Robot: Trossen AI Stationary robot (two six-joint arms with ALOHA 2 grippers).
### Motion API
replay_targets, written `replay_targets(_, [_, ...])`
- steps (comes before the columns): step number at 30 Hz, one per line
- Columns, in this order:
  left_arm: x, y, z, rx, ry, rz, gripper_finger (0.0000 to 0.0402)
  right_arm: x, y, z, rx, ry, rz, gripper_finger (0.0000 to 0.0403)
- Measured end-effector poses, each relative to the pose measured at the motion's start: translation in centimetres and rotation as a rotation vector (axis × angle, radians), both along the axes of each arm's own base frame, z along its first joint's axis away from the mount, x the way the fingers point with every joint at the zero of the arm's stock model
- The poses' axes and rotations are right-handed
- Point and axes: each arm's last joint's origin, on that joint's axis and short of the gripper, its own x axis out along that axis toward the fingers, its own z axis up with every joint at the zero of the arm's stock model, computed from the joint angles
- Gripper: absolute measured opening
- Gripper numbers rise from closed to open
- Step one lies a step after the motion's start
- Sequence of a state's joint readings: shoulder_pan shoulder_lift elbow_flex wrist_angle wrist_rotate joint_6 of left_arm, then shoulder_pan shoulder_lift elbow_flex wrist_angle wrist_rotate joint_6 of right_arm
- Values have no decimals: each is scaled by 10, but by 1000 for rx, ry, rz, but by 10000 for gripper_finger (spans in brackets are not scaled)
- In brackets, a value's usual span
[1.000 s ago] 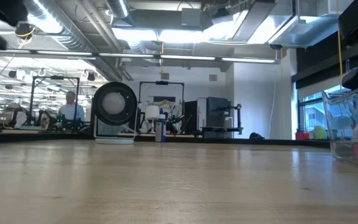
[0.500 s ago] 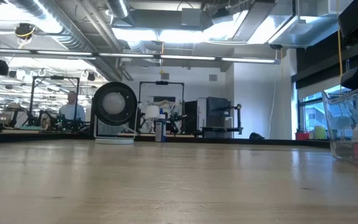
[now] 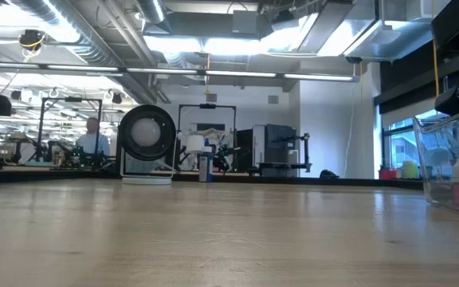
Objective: Pick & Place food coloring
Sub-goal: Put the large pink food coloring bottle into the transparent bin
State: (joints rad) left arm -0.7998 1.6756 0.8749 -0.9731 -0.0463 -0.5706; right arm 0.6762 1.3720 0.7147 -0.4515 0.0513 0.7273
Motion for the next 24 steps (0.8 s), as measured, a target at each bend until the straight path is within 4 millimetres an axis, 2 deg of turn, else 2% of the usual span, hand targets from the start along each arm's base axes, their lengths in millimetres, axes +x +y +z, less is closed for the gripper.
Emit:
replay_targets(14, [9,-4,0,-41,-107,94,168,0,0,0,2,1,0,177])
replay_targets(19, [14,-1,0,-45,-139,257,154,0,2,1,40,28,23,177])
replay_targets(24, [25,4,-1,-69,-192,411,149,5,6,11,59,-2,33,177])
